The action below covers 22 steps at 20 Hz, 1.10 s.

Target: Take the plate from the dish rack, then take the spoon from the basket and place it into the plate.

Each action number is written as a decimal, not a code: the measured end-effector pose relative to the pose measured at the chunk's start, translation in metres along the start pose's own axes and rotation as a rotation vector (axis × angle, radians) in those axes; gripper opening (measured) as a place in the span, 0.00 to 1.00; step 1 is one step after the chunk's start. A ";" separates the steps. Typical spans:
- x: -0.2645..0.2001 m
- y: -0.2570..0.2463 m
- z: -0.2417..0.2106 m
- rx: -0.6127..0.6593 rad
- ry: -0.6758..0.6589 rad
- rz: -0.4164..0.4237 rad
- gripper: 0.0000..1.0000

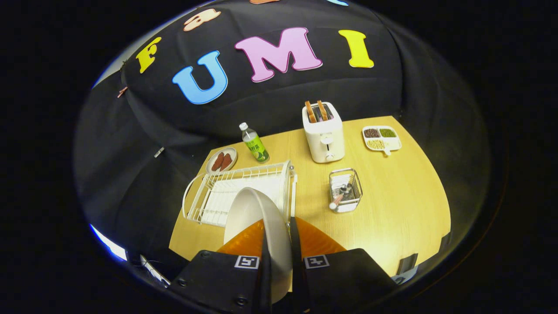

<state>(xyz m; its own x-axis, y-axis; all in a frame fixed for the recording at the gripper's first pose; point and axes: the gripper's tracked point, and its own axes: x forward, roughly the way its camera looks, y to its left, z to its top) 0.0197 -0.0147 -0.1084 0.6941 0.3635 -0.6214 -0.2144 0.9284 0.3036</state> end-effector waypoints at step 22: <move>0.115 -0.130 -0.123 -0.152 0.312 0.213 0.28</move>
<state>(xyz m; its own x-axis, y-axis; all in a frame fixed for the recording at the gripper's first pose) 0.0430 -0.0841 -0.3084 0.3861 0.5330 -0.7529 -0.4461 0.8223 0.3533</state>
